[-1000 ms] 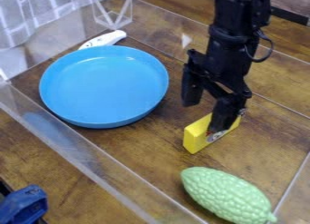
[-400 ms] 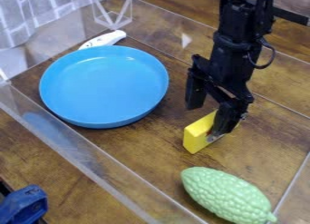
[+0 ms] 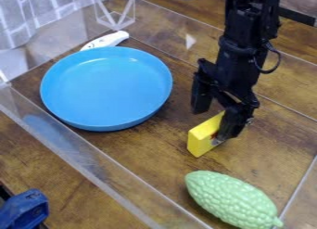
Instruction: Remove the white object from inside the blue tray and put it on the table
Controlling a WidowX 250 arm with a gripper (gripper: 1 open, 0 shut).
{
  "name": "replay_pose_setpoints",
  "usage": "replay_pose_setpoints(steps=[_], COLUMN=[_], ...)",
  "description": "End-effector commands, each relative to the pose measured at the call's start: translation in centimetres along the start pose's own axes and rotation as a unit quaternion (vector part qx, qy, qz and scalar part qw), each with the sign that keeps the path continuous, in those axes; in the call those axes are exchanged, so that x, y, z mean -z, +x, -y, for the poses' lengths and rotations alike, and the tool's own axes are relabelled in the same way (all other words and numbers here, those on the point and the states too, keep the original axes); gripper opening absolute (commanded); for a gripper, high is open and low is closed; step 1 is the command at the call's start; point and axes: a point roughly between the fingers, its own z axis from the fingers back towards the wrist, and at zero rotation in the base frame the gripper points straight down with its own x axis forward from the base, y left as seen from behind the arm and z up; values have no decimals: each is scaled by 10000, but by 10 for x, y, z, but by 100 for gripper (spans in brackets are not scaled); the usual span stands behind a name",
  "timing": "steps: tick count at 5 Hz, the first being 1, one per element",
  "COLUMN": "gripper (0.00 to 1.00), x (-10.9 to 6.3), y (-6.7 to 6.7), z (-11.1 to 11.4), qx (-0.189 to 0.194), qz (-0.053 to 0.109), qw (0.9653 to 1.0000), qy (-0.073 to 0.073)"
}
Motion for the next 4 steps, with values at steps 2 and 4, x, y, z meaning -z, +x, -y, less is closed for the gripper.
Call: replay_pose_setpoints(steps=[2,4], gripper=[0,100], x=[-10,-13], y=[11,17], z=[-12,-15], qx=[-88,-258], qz=[298,218], qw=[9995,9994], qy=[33,-52])
